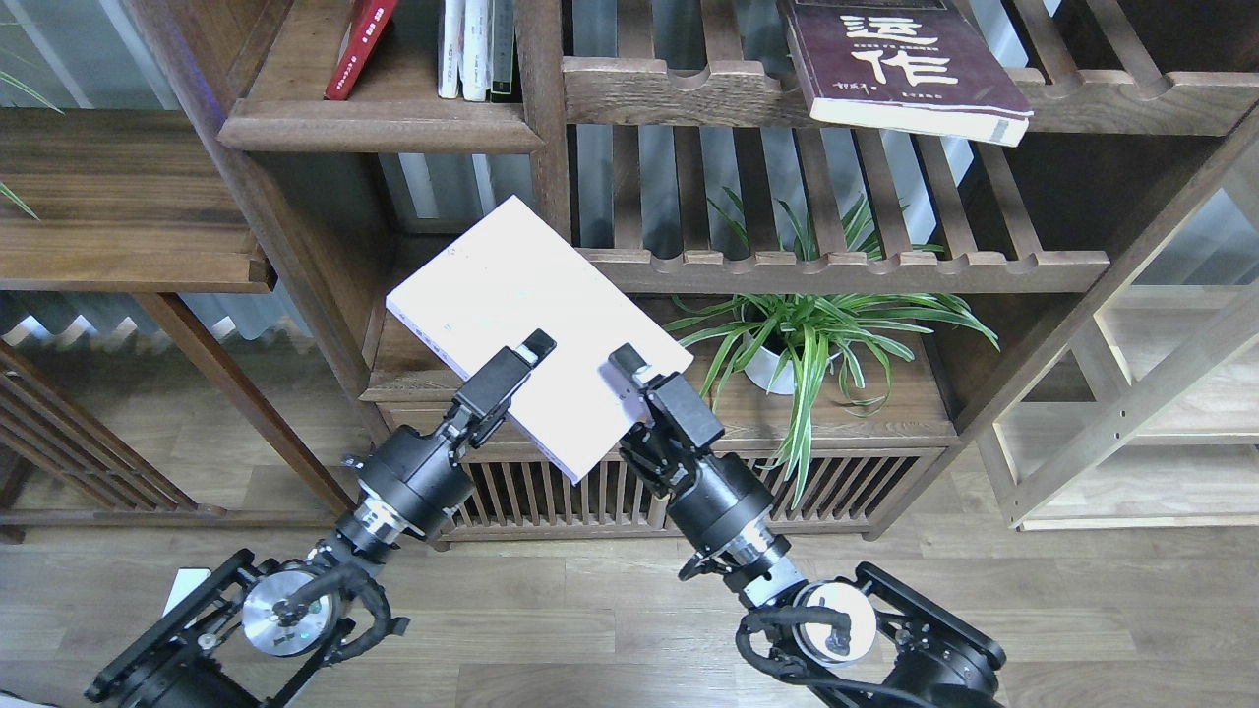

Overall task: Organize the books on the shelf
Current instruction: 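Hold the white book with both grippers in front of the shelf, then carry the white book up with the left gripper to the upper shelf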

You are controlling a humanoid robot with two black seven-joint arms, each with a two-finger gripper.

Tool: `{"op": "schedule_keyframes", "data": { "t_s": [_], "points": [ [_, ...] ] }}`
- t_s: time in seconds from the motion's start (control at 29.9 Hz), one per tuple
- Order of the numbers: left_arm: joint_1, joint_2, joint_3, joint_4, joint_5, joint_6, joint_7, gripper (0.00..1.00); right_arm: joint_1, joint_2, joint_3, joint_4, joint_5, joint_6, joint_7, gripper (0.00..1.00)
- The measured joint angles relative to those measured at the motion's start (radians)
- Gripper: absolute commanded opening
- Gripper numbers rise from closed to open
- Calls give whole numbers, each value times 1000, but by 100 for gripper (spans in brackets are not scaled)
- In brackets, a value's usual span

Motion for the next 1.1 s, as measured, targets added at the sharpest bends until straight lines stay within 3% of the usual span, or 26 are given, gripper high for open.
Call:
{"op": "schedule_keyframes", "data": {
  "t_s": [0.23, 0.6, 0.84, 1.1],
  "points": [
    [3, 126, 1, -65, 7, 0, 2, 2, -39, -69, 134, -73, -3, 0, 0, 99],
    [-11, 298, -86, -193, 156, 0, 14, 0, -43, -267, 147, -136, -75, 0, -2, 99],
    [-19, 309, -269, -302, 415, 0, 15, 0, -43, -280, 147, -146, -78, 0, -2, 99],
    [-34, 281, -436, -345, 619, 0, 13, 0, -42, -280, 145, -147, -79, 0, -2, 99]
  ]
}}
